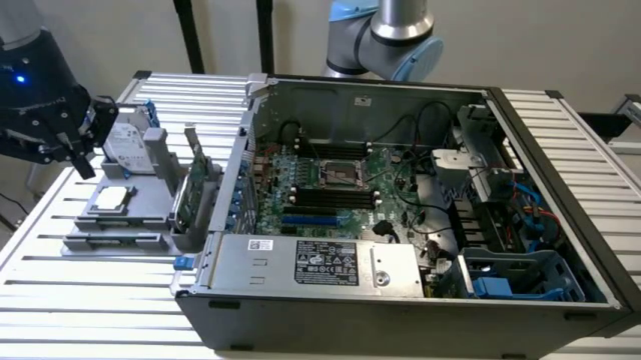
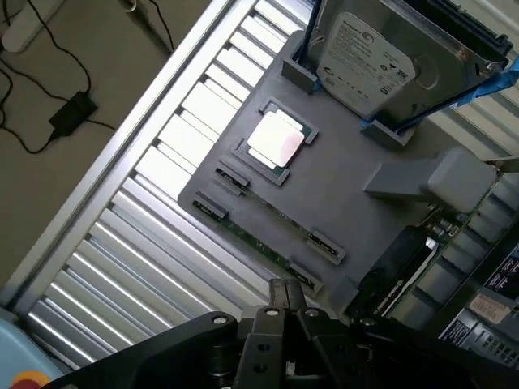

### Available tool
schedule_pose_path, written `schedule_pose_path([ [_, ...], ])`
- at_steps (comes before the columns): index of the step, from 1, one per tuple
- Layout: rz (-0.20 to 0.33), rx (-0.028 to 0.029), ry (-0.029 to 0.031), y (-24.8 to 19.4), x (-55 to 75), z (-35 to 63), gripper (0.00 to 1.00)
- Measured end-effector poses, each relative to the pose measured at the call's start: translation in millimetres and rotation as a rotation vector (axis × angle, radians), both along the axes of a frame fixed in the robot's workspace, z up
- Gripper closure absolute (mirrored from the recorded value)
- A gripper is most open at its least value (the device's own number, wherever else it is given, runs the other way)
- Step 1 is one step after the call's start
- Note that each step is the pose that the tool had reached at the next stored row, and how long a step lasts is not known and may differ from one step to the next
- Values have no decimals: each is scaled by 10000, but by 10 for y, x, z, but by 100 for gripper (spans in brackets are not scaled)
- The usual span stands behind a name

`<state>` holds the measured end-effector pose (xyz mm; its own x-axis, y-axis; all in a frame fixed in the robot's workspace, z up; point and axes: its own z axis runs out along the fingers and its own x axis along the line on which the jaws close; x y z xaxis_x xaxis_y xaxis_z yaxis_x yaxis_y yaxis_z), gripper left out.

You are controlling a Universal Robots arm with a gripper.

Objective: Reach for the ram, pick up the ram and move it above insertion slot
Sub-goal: 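Pick up the ram and move it above insertion slot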

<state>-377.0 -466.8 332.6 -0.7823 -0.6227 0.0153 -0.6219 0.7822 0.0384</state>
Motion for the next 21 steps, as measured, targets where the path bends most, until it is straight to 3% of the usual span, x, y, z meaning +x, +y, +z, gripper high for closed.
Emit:
schedule_pose_path([
  [21, 3809, 0, -34, 0, 0, -8, 89],
])
